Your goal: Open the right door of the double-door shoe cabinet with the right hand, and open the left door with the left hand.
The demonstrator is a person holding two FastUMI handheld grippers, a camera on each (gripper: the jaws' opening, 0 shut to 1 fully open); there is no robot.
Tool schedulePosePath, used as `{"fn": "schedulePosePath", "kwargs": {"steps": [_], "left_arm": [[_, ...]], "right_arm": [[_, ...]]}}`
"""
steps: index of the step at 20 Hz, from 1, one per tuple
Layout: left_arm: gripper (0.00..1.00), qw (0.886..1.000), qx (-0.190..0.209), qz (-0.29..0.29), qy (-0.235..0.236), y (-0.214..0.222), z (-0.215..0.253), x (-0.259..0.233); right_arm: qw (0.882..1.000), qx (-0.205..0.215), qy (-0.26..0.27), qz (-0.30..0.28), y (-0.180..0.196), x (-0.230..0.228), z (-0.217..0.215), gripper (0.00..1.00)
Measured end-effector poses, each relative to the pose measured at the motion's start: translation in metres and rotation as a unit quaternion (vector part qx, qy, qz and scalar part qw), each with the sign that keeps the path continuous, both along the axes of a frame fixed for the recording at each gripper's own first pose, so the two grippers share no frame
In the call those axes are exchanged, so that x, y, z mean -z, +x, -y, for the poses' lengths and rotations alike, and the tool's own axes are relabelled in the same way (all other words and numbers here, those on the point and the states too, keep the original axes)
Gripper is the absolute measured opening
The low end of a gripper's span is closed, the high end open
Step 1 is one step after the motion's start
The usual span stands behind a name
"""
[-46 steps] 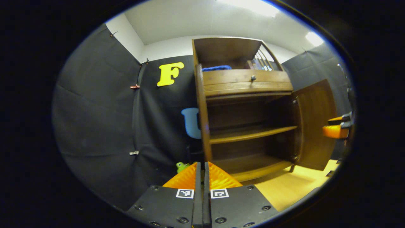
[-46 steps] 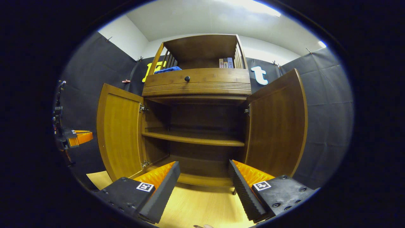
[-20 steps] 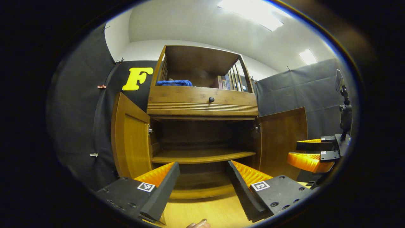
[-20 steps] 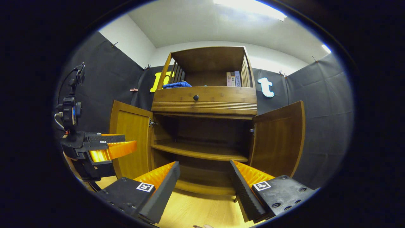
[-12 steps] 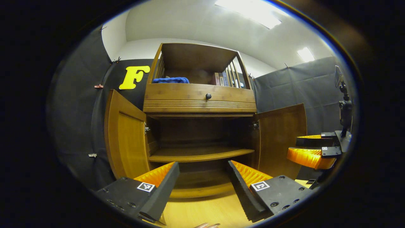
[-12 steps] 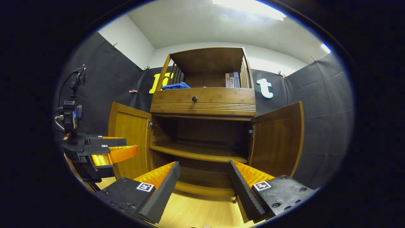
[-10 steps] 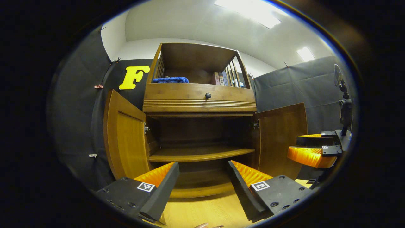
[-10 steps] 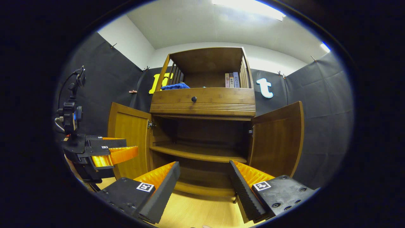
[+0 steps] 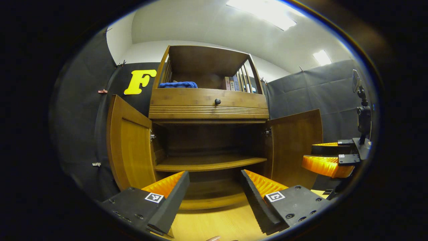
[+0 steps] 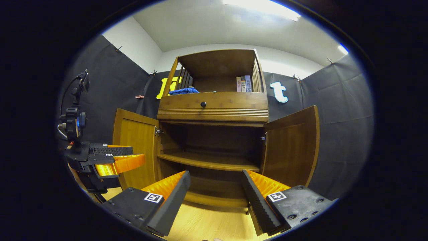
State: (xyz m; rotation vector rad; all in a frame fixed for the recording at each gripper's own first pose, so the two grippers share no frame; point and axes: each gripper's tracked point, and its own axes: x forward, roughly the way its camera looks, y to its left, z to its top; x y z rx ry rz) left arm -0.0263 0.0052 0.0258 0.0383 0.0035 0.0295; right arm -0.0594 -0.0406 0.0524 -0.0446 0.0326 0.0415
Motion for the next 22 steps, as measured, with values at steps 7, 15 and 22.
{"fn": "schedulePosePath", "kwargs": {"steps": [7,15,22], "left_arm": [[0.95,1.0,-0.001,0.001,-0.001,0.0015,-0.001,0.0001],[0.95,1.0,0.0,0.002,0.002,0.0018,0.0003,0.0009],[0.96,1.0,-0.001,0.007,-0.004,0.0001,-0.0007,-0.0002]], "right_arm": [[1.0,-0.001,-0.003,-0.001,0.0007,0.0012,-0.0013,0.98],[1.0,-0.001,-0.002,-0.004,-0.0027,0.0017,-0.0015,0.99],[1.0,0.001,-0.002,-0.006,-0.0054,0.0019,0.0004,0.97]]}}
